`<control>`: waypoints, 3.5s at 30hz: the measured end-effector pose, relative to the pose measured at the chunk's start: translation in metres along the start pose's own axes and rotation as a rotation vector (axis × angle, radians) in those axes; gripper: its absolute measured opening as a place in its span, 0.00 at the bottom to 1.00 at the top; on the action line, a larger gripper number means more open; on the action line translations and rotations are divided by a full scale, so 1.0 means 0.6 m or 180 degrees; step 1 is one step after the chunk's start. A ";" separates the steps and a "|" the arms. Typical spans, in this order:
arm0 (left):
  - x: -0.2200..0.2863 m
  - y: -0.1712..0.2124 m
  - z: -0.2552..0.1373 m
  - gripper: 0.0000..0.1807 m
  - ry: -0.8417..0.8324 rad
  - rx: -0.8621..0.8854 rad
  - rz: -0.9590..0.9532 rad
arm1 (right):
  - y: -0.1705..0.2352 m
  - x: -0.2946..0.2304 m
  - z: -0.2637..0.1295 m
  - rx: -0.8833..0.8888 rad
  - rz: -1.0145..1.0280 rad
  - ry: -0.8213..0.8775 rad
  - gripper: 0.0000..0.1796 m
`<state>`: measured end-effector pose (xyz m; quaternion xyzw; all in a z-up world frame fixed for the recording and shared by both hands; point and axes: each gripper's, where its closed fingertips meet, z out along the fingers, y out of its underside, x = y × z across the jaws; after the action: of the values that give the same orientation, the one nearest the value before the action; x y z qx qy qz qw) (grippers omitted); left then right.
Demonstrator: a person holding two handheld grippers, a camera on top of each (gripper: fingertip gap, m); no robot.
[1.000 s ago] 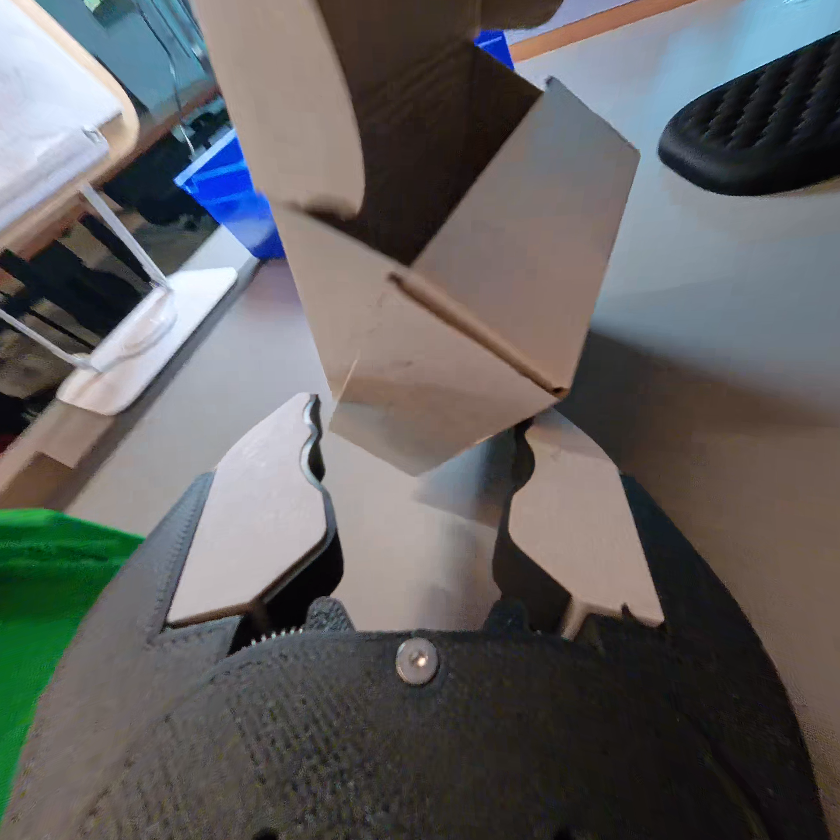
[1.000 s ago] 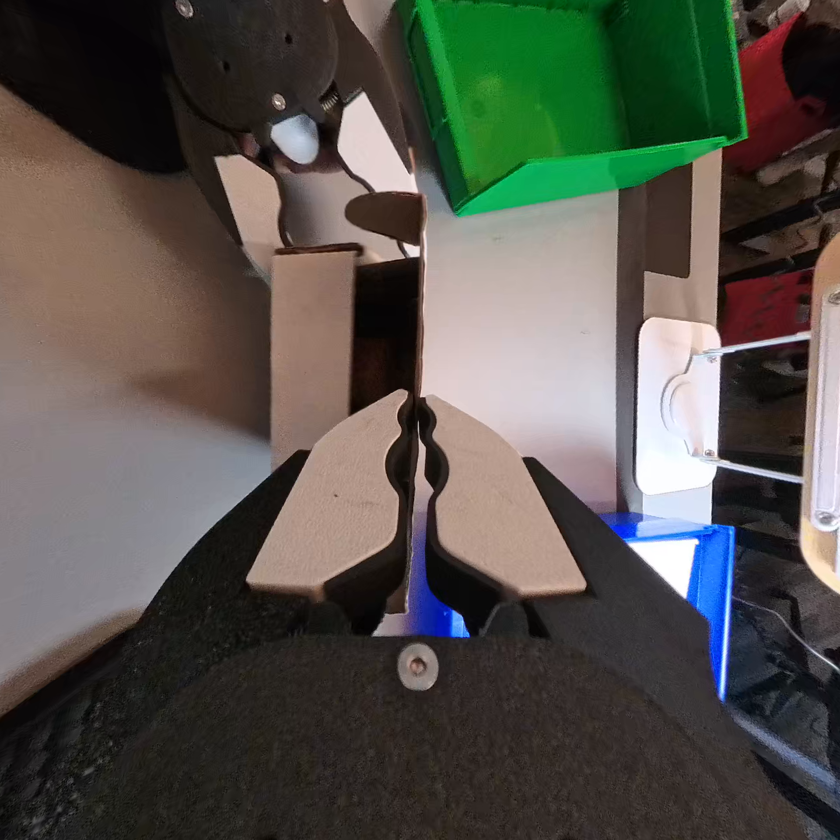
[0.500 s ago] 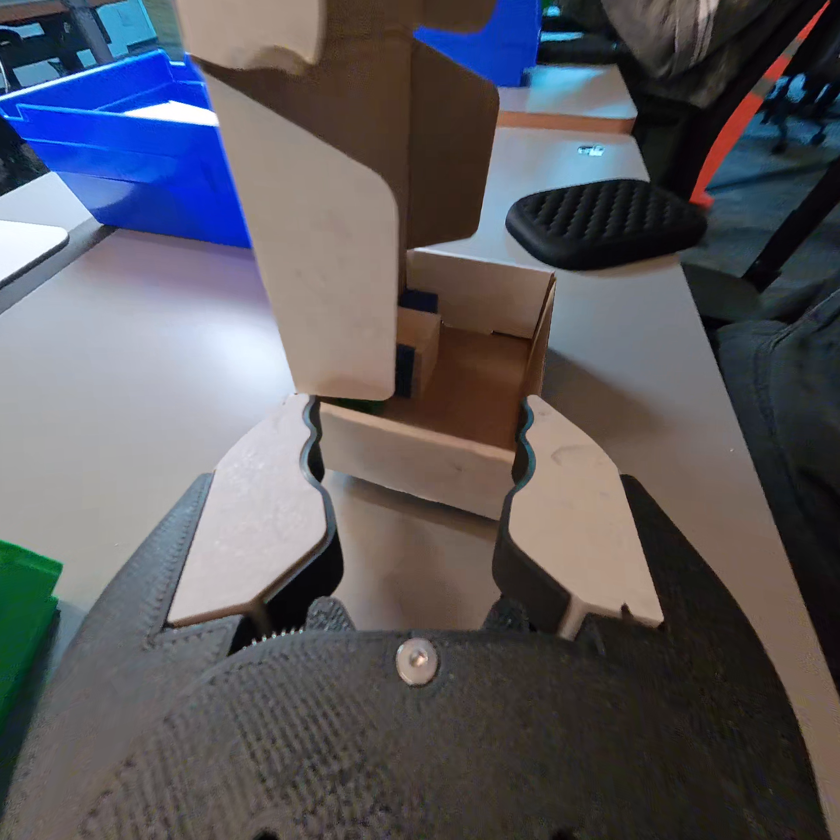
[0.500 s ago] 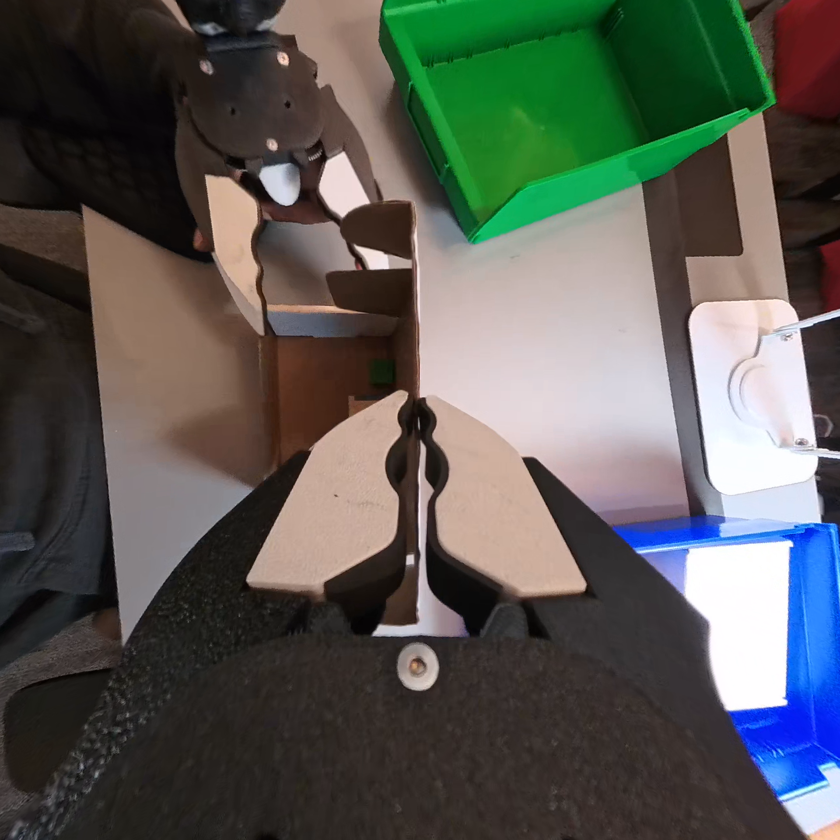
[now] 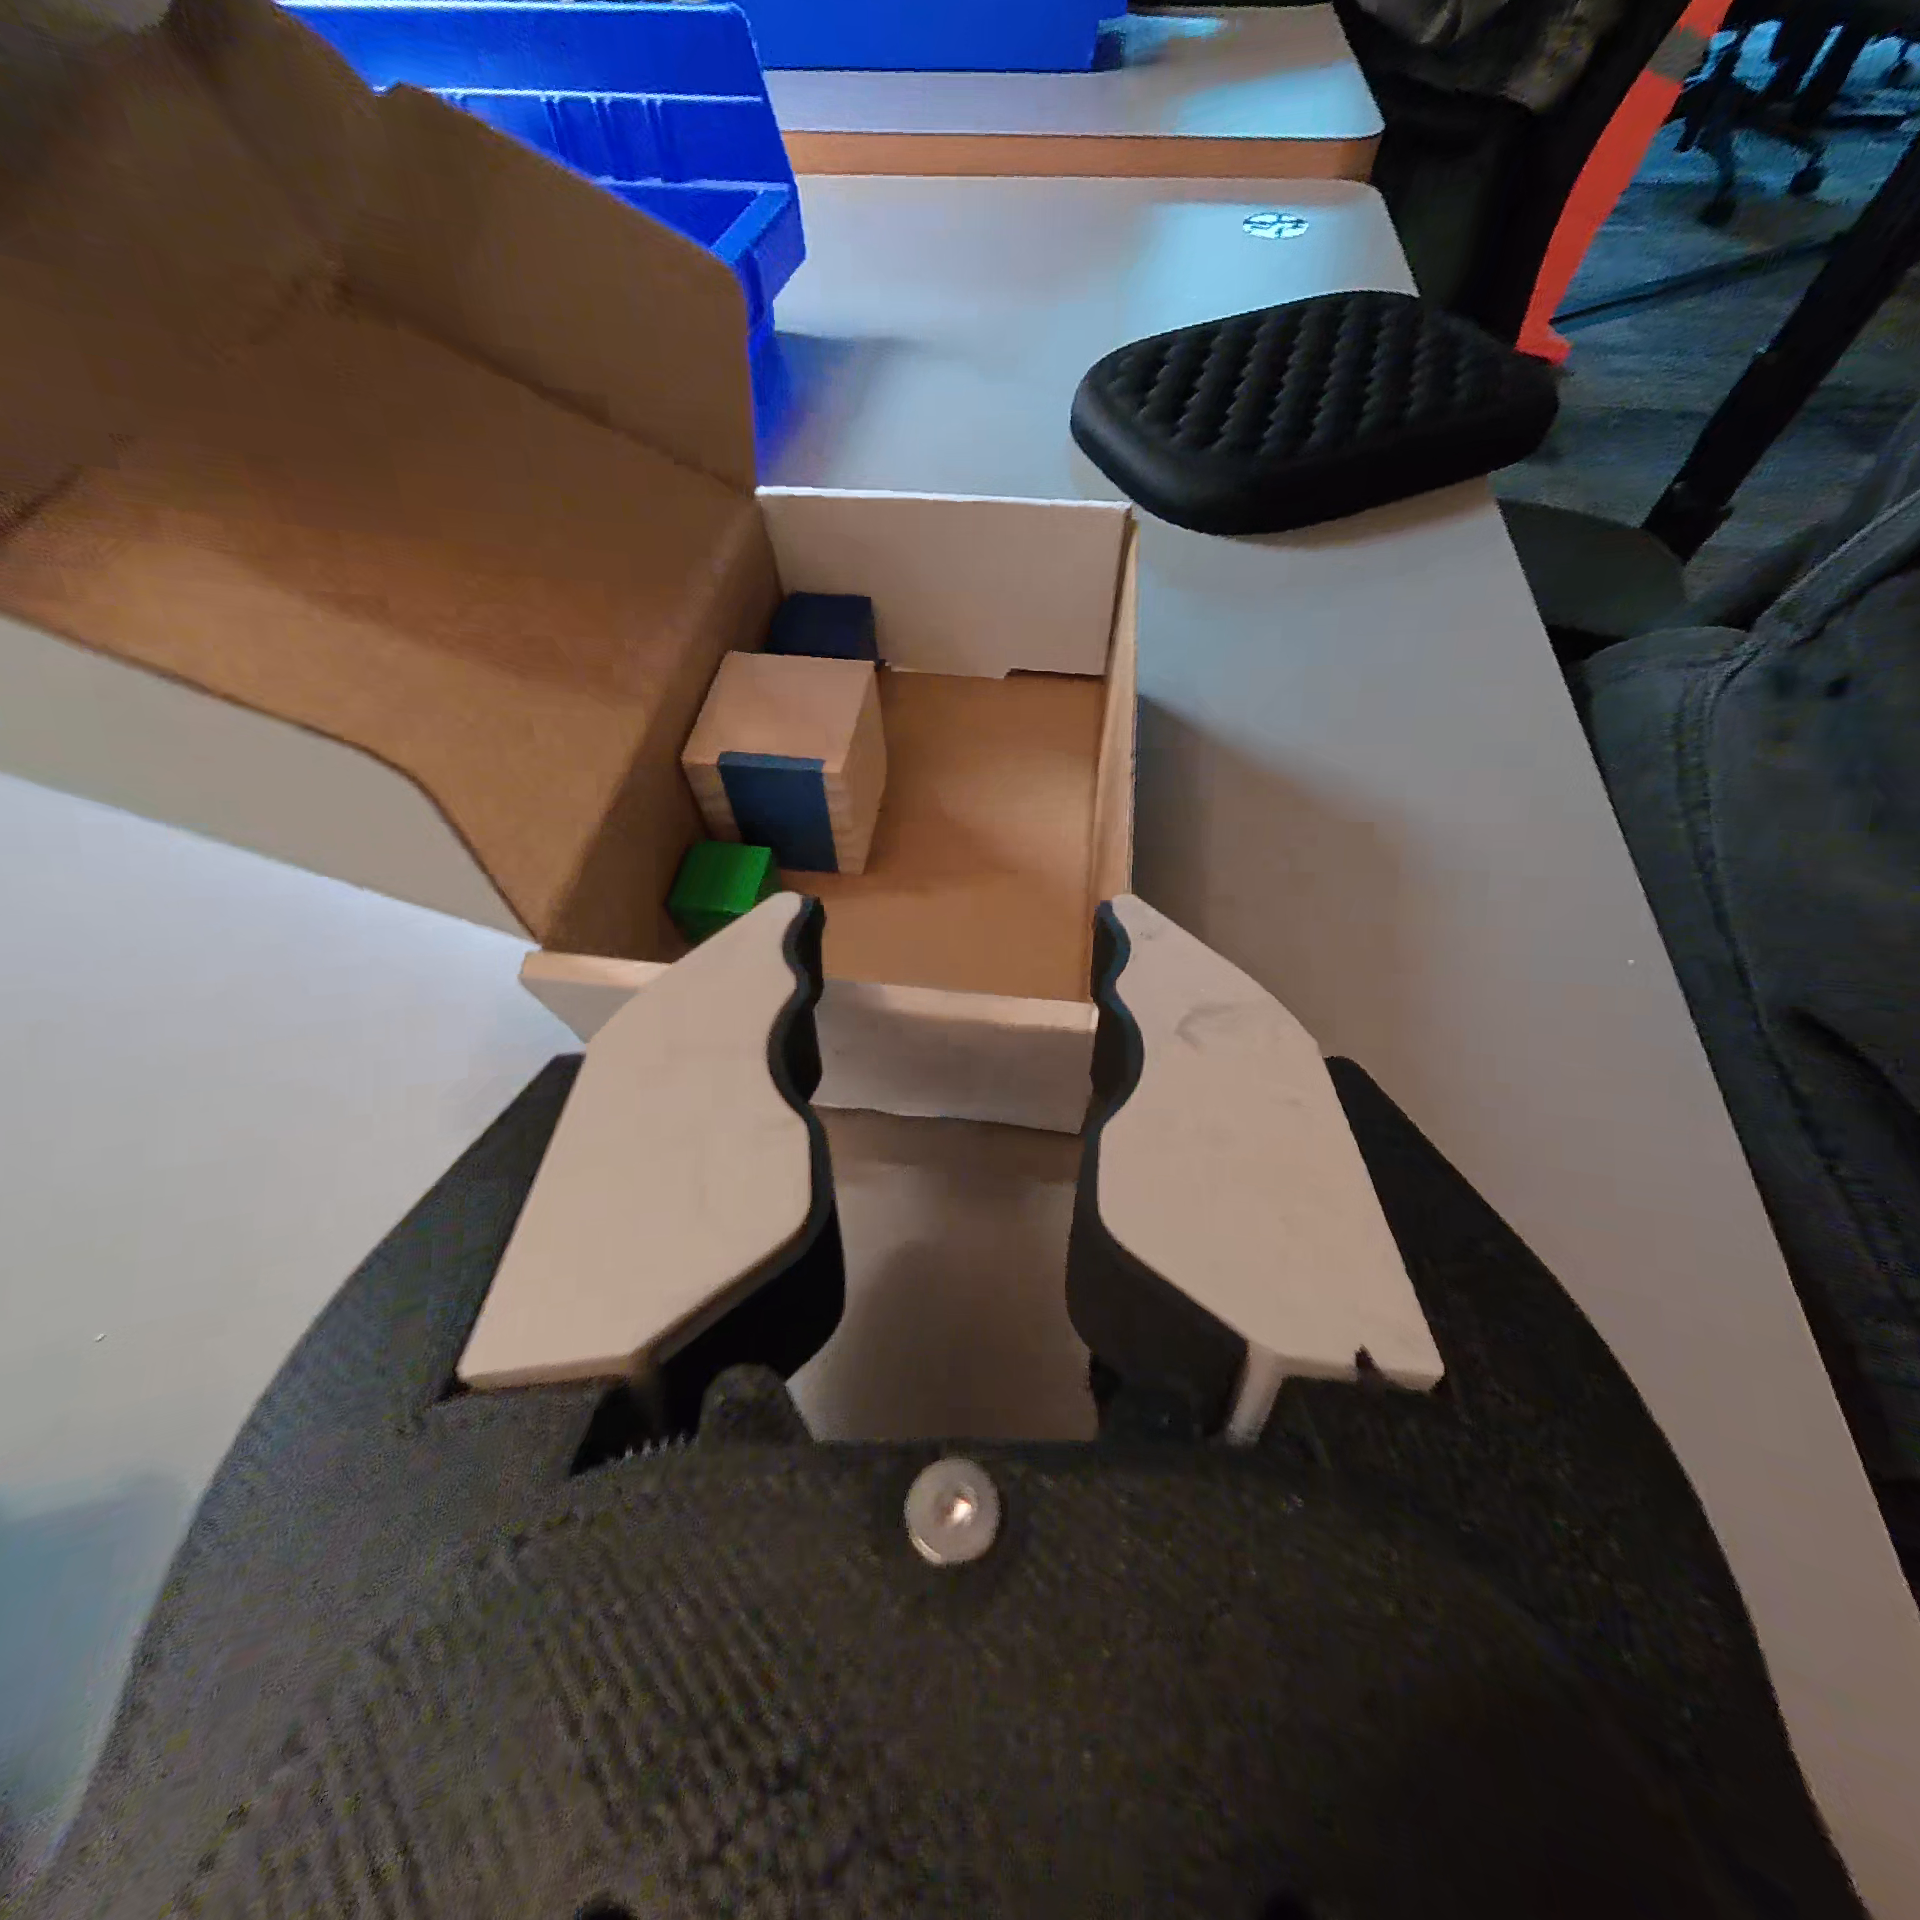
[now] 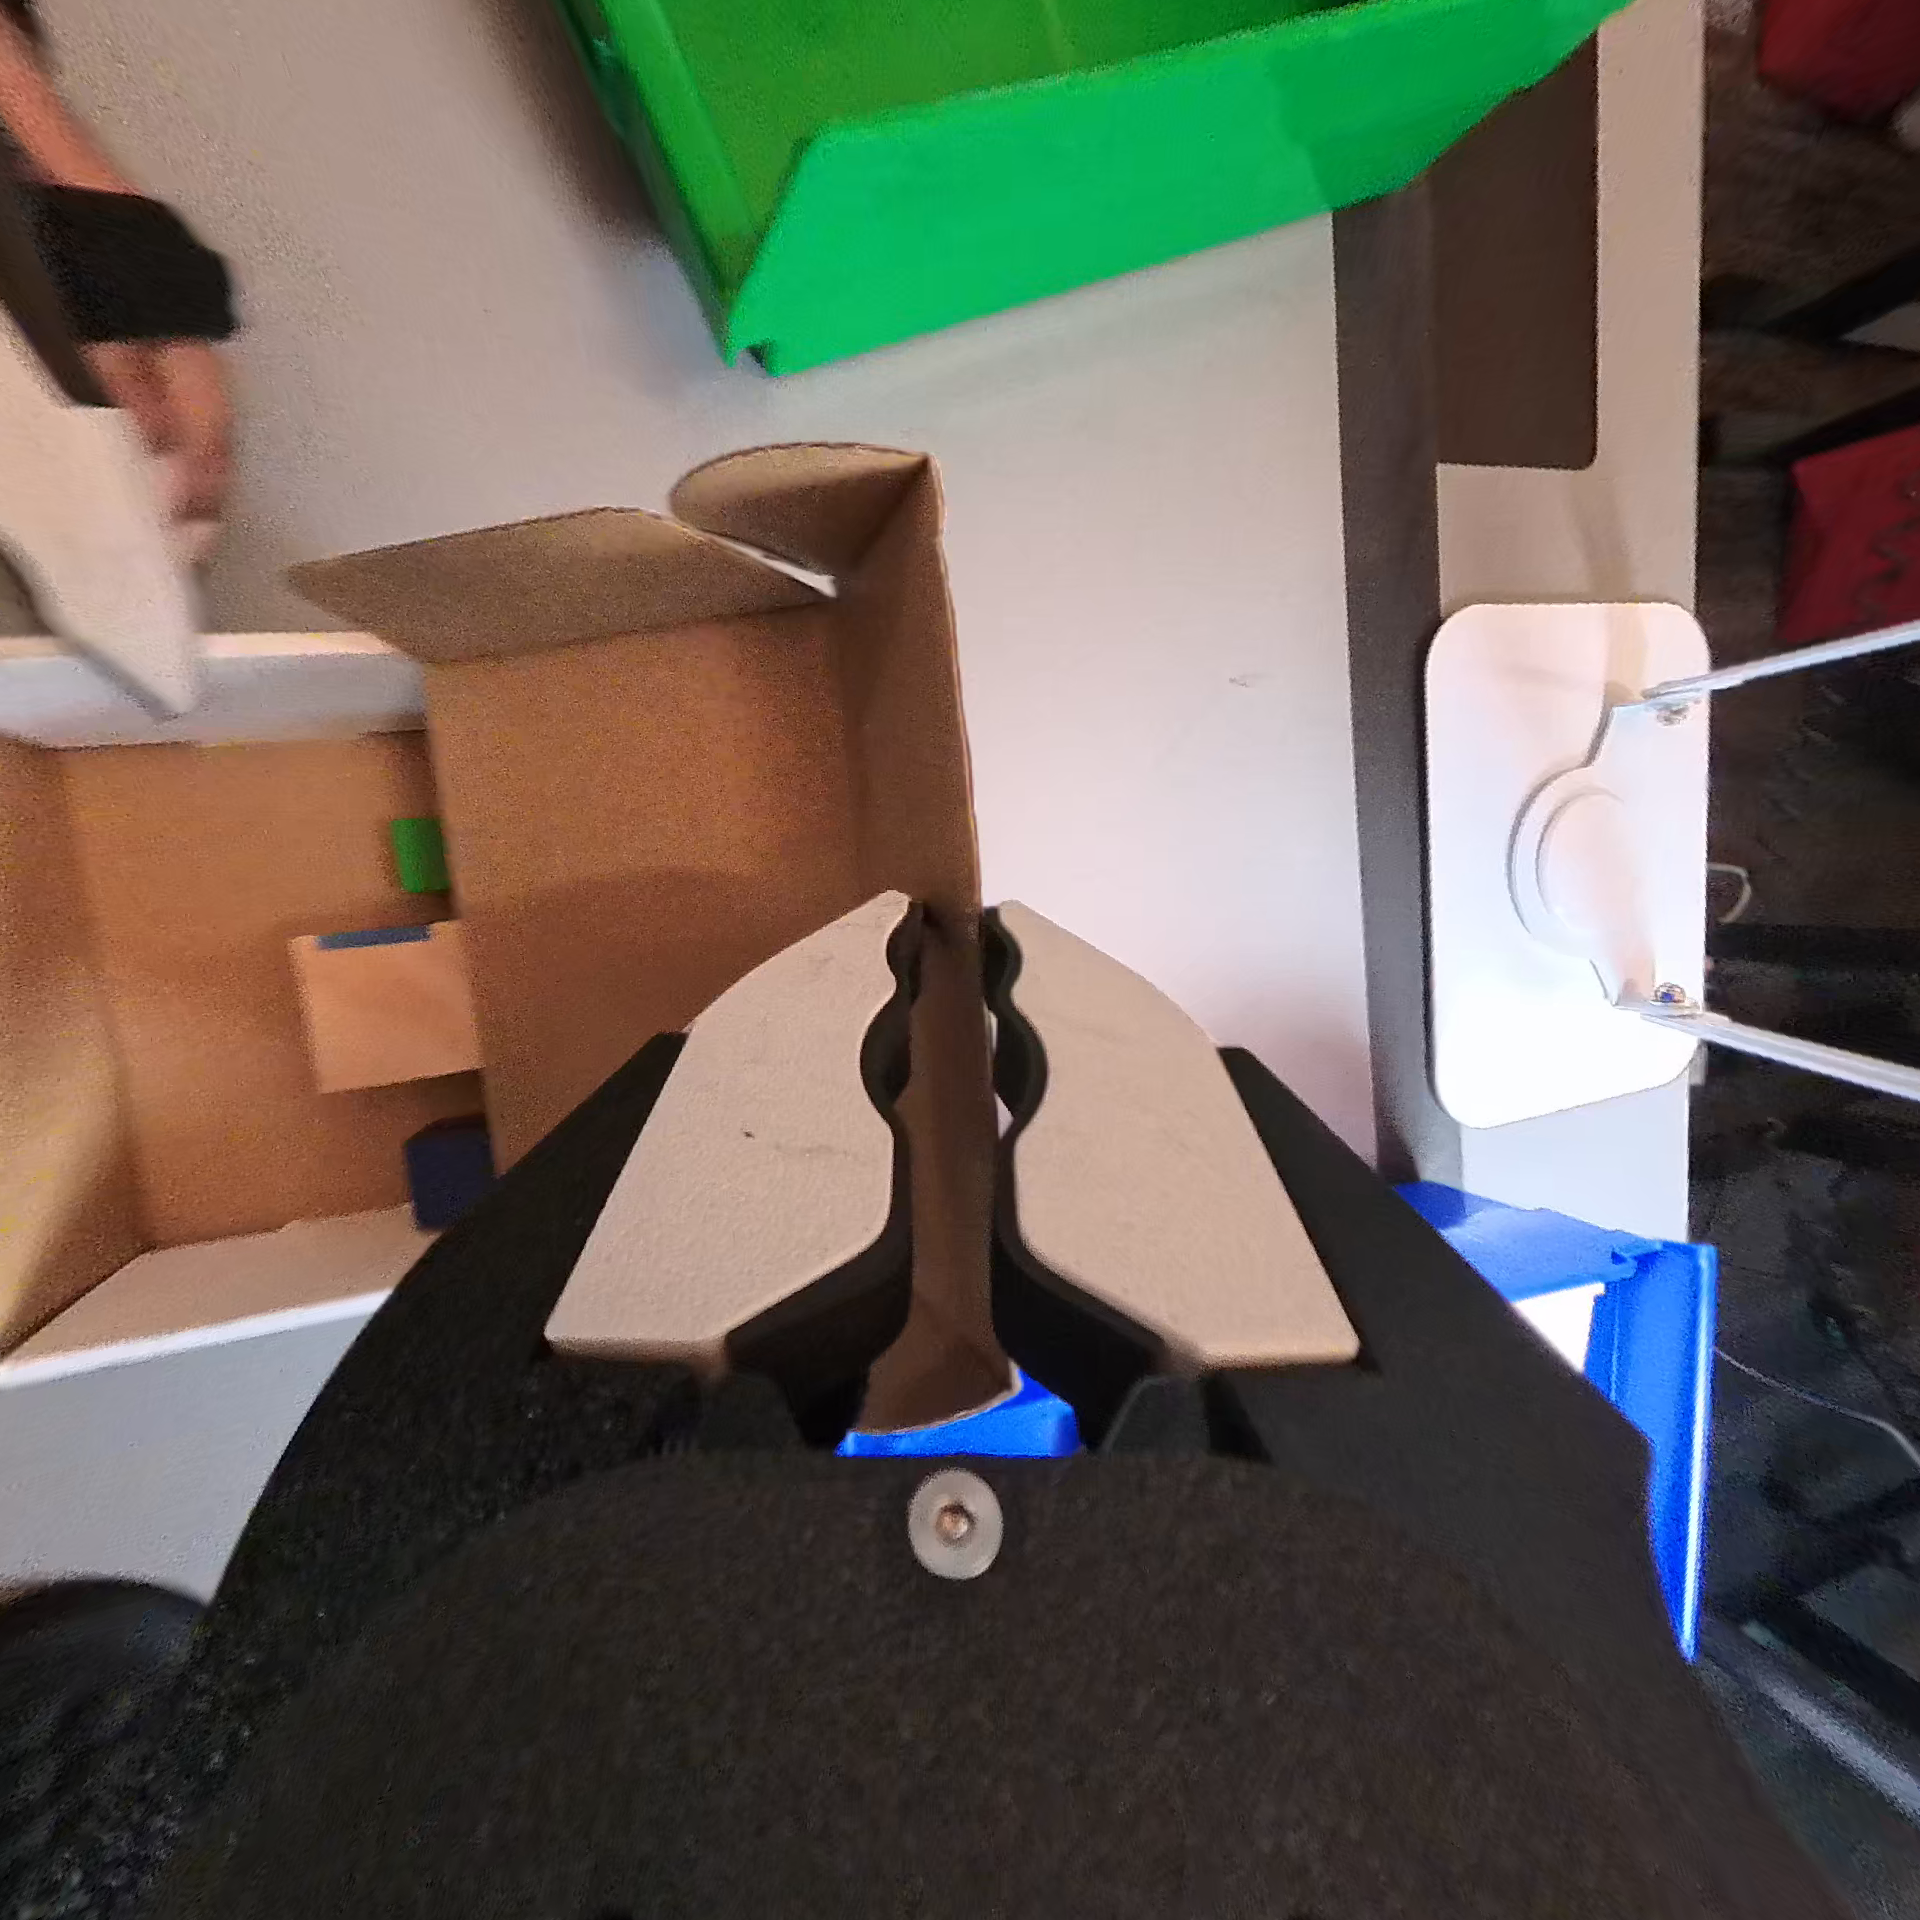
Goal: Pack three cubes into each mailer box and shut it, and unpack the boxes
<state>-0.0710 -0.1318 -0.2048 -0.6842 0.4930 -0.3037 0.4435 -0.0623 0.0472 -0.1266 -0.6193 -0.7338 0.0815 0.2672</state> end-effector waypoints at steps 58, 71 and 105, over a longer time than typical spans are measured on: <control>-0.025 0.005 0.003 0.43 -0.1000 -0.0302 0.0073 | 0.088 -0.261 0.081 -0.0867 0.1189 -0.0480 0.26; -0.036 -0.013 -0.017 0.43 -0.1009 -0.0045 -0.0063 | 0.086 -0.057 -0.179 -0.0096 0.0532 0.0282 0.26; -0.062 -0.013 -0.013 0.38 -0.1100 0.0210 -0.0227 | 0.297 0.110 -0.014 -0.0197 0.0703 -0.0057 0.30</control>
<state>-0.0866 -0.0983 -0.1938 -0.7283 0.3747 -0.2132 0.5327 0.0903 0.1475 -0.1807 -0.7036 -0.6656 0.0932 0.2308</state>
